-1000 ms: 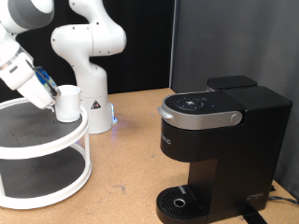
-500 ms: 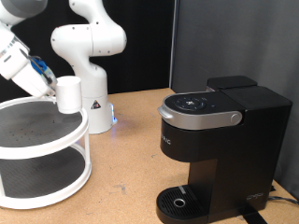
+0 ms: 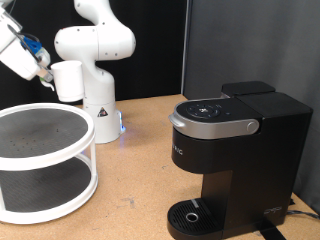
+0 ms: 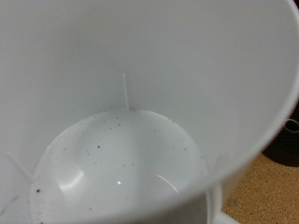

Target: Make a cup of coffee with the keurig machine

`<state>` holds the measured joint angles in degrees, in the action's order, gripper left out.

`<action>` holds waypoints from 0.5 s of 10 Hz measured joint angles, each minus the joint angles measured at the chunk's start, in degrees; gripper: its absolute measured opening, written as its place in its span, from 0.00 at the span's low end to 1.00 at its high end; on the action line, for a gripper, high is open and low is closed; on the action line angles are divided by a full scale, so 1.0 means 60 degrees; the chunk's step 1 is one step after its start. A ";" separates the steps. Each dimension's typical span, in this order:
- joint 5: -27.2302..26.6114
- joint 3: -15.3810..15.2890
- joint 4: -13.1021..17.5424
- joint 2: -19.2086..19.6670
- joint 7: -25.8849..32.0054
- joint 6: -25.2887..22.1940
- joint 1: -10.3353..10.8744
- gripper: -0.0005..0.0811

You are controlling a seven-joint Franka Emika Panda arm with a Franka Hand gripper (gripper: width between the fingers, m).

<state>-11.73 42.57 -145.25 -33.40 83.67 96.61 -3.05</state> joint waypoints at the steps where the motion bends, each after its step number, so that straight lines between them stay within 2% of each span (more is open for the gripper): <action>1: -0.0042 -0.0044 0.0134 -0.0118 -0.0301 -0.0141 -0.0001 0.09; 4: 0.0051 -0.0197 0.0626 -0.0244 -0.0654 -0.0974 0.0003 0.09; 5: 0.0040 -0.0191 0.0590 -0.0242 -0.0654 -0.0914 0.0003 0.09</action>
<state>-11.49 41.43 -141.72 -34.85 79.75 91.13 -3.04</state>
